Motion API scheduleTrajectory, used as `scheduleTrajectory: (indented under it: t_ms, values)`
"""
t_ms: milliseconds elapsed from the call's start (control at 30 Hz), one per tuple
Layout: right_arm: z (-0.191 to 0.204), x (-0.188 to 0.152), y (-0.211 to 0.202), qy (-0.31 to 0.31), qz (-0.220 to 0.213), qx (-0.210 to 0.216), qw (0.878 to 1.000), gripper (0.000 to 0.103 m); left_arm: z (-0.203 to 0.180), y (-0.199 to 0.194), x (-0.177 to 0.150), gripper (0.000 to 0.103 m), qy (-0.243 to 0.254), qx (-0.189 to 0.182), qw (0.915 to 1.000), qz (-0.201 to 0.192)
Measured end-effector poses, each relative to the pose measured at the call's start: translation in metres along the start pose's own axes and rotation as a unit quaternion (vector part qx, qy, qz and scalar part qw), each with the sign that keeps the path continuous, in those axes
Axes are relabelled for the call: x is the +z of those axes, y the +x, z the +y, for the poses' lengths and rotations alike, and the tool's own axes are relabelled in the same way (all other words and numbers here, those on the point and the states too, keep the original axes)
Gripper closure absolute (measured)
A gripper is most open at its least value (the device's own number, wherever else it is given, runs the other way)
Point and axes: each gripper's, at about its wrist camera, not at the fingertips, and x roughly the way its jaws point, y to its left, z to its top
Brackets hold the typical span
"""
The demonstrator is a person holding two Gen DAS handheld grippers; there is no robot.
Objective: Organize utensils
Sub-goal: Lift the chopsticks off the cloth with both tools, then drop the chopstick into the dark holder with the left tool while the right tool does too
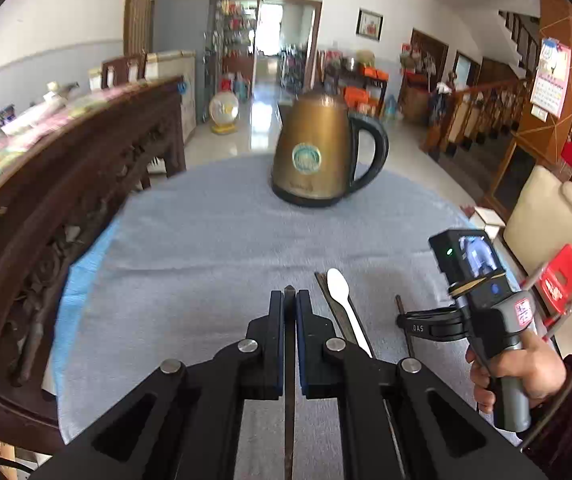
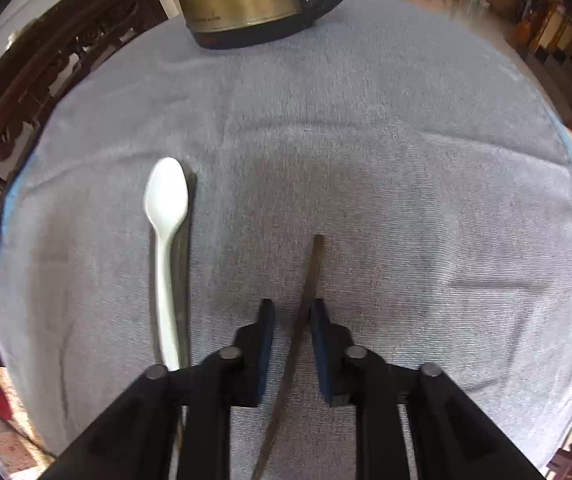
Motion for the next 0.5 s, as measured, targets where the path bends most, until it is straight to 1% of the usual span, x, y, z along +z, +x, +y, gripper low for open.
scheduleTrajectory:
  t_ms: [67, 133, 233, 300, 433, 500]
  values:
    - [-0.002, -0.005, -0.001, 0.002, -0.010, 0.007, 1.000, 0.096, 0.003, -0.011, -0.003, 0.098, -0.005, 0.002, 0.9999, -0.014]
    - [-0.012, -0.014, -0.005, 0.016, -0.022, 0.024, 0.999, 0.096, 0.005, -0.026, -0.007, 0.098, -0.009, 0.004, 0.9995, -0.030]
    - [-0.030, -0.033, -0.022, 0.036, -0.066, 0.044, 0.996, 0.096, 0.005, -0.049, -0.015, 0.098, -0.007, 0.010, 0.9985, -0.053]
    - [-0.043, -0.047, -0.037, 0.051, -0.093, 0.048, 0.993, 0.097, 0.005, -0.065, -0.018, 0.098, -0.009, 0.013, 0.9973, -0.072]
    - [-0.062, -0.084, -0.082, 0.076, -0.166, 0.057, 0.982, 0.097, 0.003, -0.095, -0.024, 0.098, -0.018, 0.011, 0.9945, -0.103]
    - [-0.073, -0.100, -0.107, 0.091, -0.206, 0.061, 0.972, 0.097, 0.001, -0.107, -0.027, 0.098, -0.024, 0.009, 0.9930, -0.115]
